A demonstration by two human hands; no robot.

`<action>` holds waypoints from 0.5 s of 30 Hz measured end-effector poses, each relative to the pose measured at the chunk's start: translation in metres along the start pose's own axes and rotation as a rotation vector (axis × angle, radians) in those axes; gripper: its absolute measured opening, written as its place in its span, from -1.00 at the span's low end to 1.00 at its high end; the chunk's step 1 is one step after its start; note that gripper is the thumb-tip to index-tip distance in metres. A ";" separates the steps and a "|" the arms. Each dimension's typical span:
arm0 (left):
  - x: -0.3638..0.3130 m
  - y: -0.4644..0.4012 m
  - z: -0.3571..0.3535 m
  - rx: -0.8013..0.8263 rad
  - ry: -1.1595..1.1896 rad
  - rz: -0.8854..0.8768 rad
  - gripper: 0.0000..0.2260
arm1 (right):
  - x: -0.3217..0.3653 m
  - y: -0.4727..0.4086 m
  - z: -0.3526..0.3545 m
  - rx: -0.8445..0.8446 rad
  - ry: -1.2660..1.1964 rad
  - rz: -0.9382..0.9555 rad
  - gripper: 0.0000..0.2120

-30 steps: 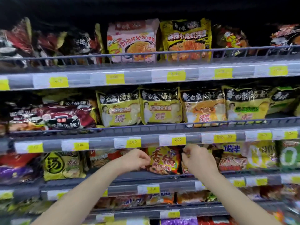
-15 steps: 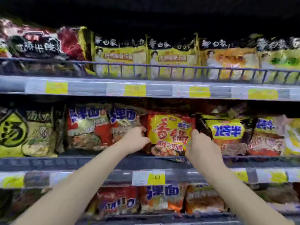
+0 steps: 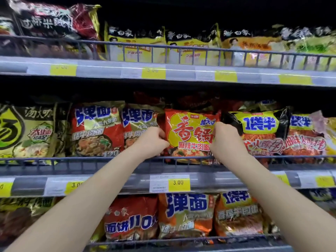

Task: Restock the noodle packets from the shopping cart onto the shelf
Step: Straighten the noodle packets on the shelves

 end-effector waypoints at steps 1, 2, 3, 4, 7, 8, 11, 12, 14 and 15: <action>0.000 0.001 0.001 0.005 -0.005 0.003 -0.69 | 0.001 -0.001 0.000 0.012 0.001 0.007 -0.80; 0.000 0.002 0.001 0.009 -0.005 0.003 -0.66 | 0.001 -0.002 -0.001 0.023 0.005 0.013 -0.79; -0.001 0.003 0.001 0.012 -0.004 0.000 -0.65 | 0.002 -0.002 0.000 0.034 0.017 0.022 -0.79; -0.002 0.004 0.002 0.010 -0.008 -0.010 -0.66 | 0.003 -0.003 0.000 0.046 0.037 0.034 -0.78; -0.003 0.007 0.005 -0.021 -0.018 -0.039 -0.73 | 0.007 -0.003 0.000 0.093 0.110 0.082 -0.77; -0.003 0.007 0.005 -0.029 -0.020 -0.043 -0.75 | 0.008 -0.003 -0.001 0.109 0.133 0.096 -0.77; -0.002 0.009 0.004 -0.031 -0.043 -0.044 -0.74 | 0.010 -0.002 0.001 0.123 0.194 0.123 -0.76; -0.001 0.008 0.004 -0.029 -0.042 -0.038 -0.74 | 0.012 -0.001 0.002 0.120 0.219 0.129 -0.78; 0.000 0.007 0.005 -0.010 -0.032 -0.011 -0.79 | 0.018 0.002 0.006 0.106 0.276 0.138 -0.85; 0.002 0.007 0.005 0.003 -0.048 0.003 -0.86 | 0.020 0.003 0.008 0.100 0.296 0.140 -0.84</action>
Point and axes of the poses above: each hand's wrist, its own y-axis away from the middle knuckle, its own z-axis out of the back of the hand, x = y × z, the point moved 9 cm from there along -y, towards the middle knuckle, and after that the axes turned 3 degrees about -y, right-handed, at the moved point
